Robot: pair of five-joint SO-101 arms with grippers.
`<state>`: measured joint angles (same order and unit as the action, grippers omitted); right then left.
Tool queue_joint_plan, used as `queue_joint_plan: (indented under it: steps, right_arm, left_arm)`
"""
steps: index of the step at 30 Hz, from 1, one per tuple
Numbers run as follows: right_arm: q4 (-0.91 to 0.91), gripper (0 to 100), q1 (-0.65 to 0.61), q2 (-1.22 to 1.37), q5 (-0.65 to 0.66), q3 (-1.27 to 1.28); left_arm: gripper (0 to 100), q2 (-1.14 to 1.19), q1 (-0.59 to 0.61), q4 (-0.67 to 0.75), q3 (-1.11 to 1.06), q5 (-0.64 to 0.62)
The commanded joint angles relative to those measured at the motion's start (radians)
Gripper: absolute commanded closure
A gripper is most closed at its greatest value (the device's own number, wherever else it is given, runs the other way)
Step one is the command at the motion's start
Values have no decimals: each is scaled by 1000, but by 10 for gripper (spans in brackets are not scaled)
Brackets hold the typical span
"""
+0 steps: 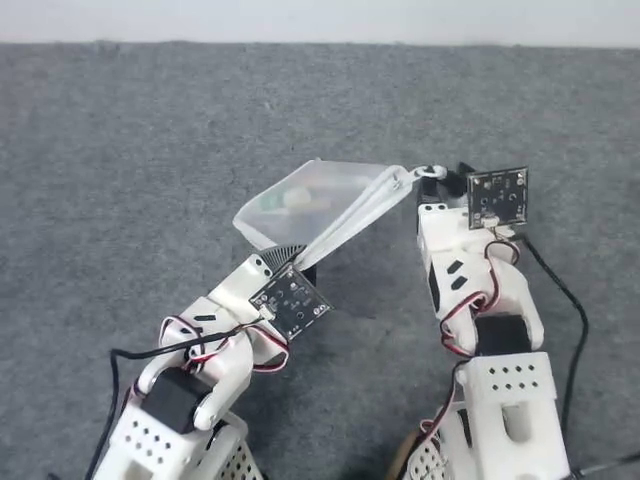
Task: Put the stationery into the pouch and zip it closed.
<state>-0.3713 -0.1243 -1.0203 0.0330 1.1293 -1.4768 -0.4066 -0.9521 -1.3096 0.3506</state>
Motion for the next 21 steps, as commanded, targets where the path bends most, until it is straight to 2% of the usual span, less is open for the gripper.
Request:
queue_joint_plan:
  steps: [1, 8, 12, 21]
  right_arm:
    - [-108, 810, -4, 33, -3, -89]
    - [-308, 807, -24, 33, 15, -187]
    - [-429, 807, -58, 33, 51, -247]
    - [-527, 807, -93, -90, 54, -253]
  left_arm:
    - [991, -17, 17, -12, -1, -37]
    - [990, -15, 21, 60, -38, -49]
    - [990, -9, 95, 106, -41, -52]
    - [988, -12, 121, 143, -67, -48]
